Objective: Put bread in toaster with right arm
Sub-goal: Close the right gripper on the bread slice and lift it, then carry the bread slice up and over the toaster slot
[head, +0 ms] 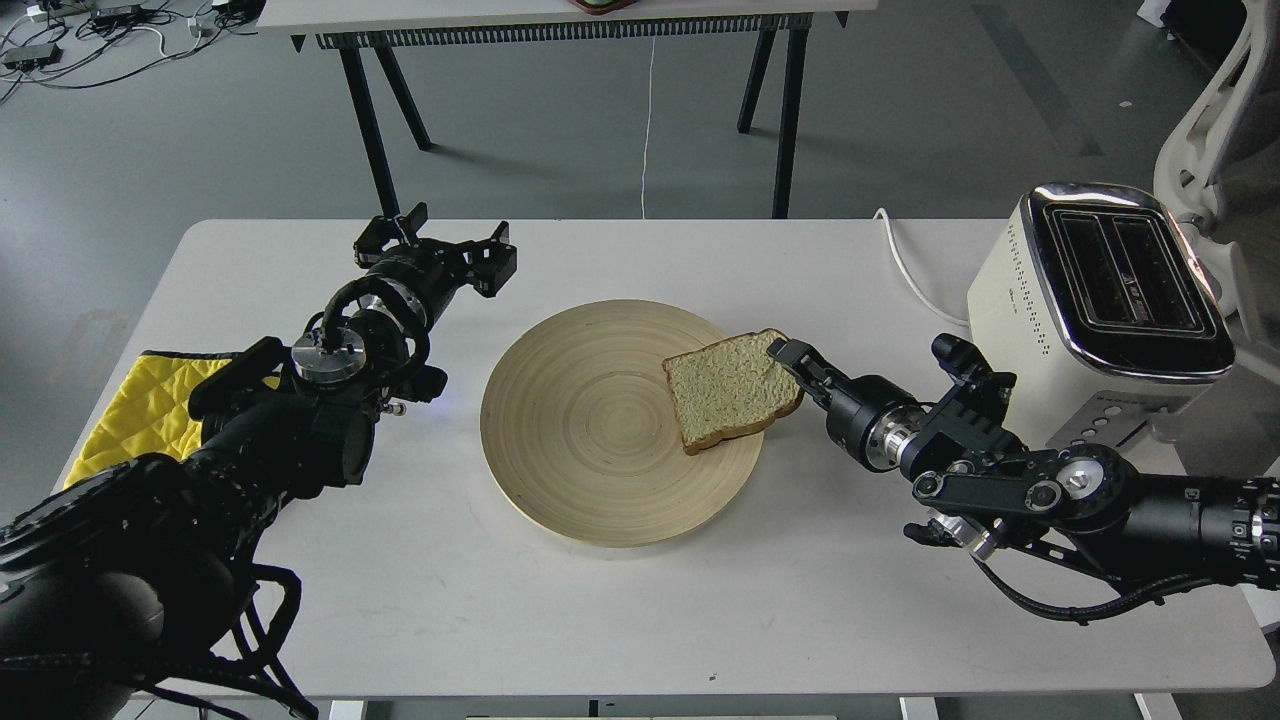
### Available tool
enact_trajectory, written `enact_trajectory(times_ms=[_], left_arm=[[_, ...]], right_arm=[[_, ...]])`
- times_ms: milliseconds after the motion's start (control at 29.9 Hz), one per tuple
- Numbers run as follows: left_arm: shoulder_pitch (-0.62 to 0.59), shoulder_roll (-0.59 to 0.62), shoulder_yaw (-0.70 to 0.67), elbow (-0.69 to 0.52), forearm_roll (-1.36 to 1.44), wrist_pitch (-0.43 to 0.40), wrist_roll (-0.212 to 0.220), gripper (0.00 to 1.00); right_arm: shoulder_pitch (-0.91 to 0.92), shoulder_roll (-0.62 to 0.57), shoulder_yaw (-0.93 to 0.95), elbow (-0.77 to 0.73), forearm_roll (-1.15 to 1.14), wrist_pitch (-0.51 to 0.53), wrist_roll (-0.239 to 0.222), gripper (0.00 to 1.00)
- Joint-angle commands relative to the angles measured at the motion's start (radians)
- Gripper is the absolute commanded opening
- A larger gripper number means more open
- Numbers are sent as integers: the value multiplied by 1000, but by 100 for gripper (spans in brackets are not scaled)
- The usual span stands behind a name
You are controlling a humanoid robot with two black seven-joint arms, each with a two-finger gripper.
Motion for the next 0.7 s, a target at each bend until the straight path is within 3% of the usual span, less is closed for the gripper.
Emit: enact_trajectory(times_ms=[0, 301, 669], left_arm=[[0, 0, 0, 0, 0, 0, 0, 100], [0, 0, 0, 0, 0, 0, 0, 100], [0, 0, 0, 0, 0, 0, 0, 100]], right_arm=[[3, 1, 1, 1, 0, 0, 0, 20], [6, -2, 60, 24, 2, -23, 6, 4], [52, -26, 247, 46, 5, -25, 6, 2]])
